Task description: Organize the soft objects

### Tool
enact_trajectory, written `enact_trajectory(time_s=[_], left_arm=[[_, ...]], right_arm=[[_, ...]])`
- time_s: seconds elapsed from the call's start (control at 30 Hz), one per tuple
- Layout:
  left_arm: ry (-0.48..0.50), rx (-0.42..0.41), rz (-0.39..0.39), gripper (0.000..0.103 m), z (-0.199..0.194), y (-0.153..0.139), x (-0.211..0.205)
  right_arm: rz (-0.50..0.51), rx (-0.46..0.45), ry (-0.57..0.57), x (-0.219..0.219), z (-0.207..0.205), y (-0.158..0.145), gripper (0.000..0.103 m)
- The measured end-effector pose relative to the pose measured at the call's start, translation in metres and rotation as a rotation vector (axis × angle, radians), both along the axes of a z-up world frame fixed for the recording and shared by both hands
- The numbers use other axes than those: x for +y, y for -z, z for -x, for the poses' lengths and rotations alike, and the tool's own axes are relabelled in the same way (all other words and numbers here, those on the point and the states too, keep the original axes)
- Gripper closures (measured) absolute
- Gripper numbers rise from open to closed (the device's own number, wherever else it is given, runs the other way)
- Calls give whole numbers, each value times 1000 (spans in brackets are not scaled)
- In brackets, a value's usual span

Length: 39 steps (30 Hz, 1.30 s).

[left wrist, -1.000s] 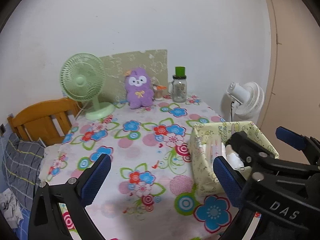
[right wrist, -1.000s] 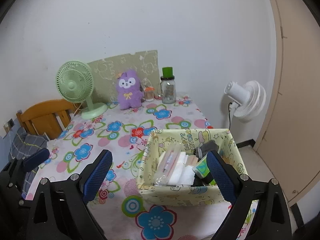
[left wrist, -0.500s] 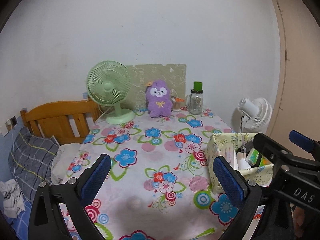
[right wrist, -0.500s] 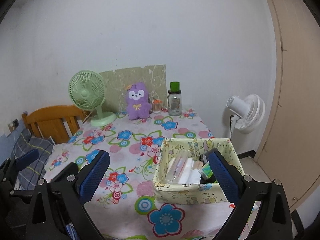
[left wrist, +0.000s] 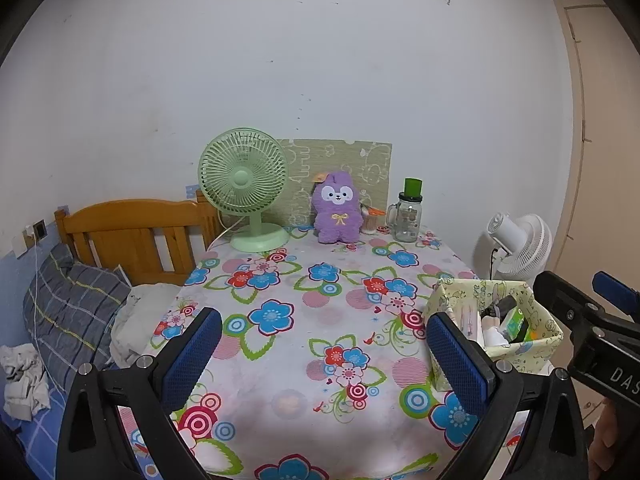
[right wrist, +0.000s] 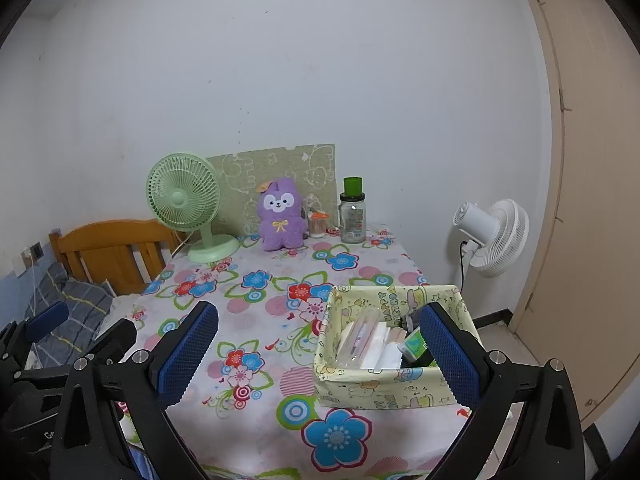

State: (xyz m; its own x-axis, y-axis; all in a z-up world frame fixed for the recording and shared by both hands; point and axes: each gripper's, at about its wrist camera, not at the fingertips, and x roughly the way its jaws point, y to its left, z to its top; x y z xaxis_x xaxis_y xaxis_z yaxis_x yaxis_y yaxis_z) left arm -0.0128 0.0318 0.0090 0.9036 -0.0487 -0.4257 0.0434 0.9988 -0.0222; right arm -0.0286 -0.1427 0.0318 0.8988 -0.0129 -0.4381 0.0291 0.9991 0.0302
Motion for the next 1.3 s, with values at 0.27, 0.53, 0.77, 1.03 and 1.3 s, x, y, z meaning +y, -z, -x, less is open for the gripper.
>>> enact_trajectory(time_s=[0.27, 0.53, 0.77, 1.03, 1.3], left_arm=[[-11, -12, 3, 0, 2, -4, 1], [-11, -9, 0, 0, 1, -4, 0], [-10, -2, -5, 0, -2, -3, -2], [-10, 1, -9, 0, -3, -1, -3], [-9, 3, -10, 0, -4, -1, -4]], right_arm=[[8, 2, -5, 1, -1, 0, 1], [0, 3, -6, -1, -3, -1, 1], [-6, 8, -2, -3, -4, 0, 1], [-11, 10, 1, -5, -4, 2, 1], [-18, 12, 2, -5, -5, 3, 1]])
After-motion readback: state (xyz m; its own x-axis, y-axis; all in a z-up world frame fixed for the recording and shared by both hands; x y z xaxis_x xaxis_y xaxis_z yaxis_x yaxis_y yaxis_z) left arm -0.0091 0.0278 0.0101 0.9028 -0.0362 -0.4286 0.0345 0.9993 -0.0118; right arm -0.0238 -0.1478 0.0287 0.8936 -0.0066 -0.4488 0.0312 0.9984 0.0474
